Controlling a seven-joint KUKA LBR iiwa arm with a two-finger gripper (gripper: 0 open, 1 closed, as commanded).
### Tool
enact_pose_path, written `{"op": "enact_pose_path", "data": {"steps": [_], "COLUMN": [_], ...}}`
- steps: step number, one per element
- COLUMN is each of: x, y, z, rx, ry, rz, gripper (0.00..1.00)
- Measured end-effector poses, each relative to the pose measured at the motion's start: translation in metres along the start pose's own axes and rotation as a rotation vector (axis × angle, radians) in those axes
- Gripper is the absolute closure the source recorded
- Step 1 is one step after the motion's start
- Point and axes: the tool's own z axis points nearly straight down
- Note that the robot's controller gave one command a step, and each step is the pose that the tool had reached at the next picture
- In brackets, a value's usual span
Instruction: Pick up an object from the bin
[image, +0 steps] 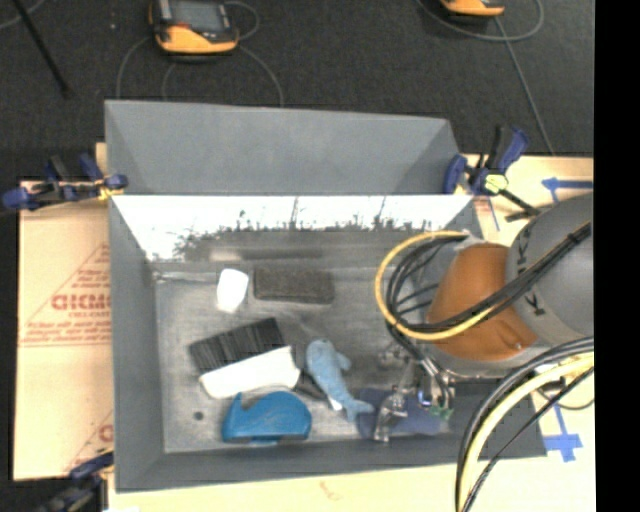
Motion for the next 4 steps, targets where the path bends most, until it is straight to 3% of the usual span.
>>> {"op": "enact_pose_path", "data": {"steps": [1, 4], "x": [0.009, 0.011], "y": [0.007, 0.007], "z": [-0.001, -0.015], "rx": [0.002, 0.002], "ry": [0.013, 0.017], "rz": [-0.095, -0.096], "gripper": [1.0, 1.0]}}
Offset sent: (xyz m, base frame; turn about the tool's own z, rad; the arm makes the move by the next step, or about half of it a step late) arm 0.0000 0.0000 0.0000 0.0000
